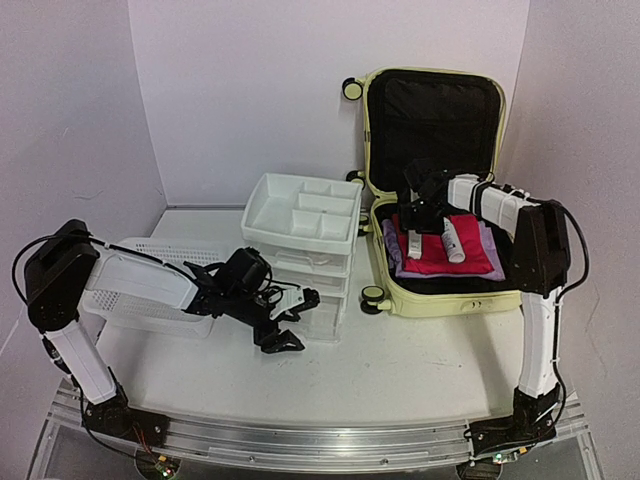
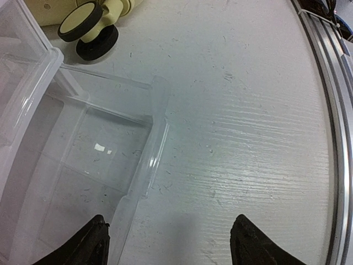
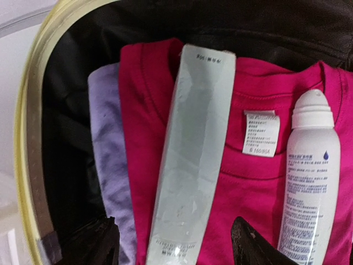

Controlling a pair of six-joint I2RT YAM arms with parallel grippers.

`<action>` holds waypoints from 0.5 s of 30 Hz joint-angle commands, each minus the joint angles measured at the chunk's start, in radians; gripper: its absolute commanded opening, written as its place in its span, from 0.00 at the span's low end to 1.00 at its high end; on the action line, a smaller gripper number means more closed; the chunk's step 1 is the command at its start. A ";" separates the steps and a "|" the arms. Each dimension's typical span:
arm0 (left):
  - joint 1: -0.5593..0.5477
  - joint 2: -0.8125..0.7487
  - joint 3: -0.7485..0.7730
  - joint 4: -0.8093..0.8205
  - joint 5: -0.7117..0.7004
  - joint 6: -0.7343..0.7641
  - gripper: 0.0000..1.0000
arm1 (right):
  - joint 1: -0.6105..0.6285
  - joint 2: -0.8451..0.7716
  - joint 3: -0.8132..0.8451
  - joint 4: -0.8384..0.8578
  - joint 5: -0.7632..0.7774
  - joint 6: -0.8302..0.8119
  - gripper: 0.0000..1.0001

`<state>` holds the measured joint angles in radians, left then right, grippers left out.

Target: Open, take out, and arrange the luggage

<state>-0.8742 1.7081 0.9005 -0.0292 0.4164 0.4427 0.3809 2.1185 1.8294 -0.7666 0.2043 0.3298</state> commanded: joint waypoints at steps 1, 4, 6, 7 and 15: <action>-0.008 -0.094 0.004 -0.062 0.058 -0.016 0.79 | -0.001 0.058 0.104 -0.016 0.104 0.028 0.68; -0.008 -0.146 0.008 -0.070 0.070 -0.017 0.84 | -0.002 0.108 0.140 -0.022 0.121 0.050 0.68; -0.008 -0.186 0.014 -0.080 0.079 -0.023 0.86 | -0.002 0.133 0.159 -0.022 0.125 0.070 0.65; -0.008 -0.210 0.017 -0.087 0.085 -0.026 0.86 | -0.001 0.147 0.169 -0.025 0.135 0.078 0.63; -0.006 -0.419 0.017 -0.109 -0.023 -0.055 0.88 | -0.002 0.176 0.189 -0.037 0.185 0.110 0.47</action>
<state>-0.8780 1.4014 0.8997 -0.1337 0.4622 0.4107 0.3809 2.3016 1.9770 -0.8028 0.3355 0.4084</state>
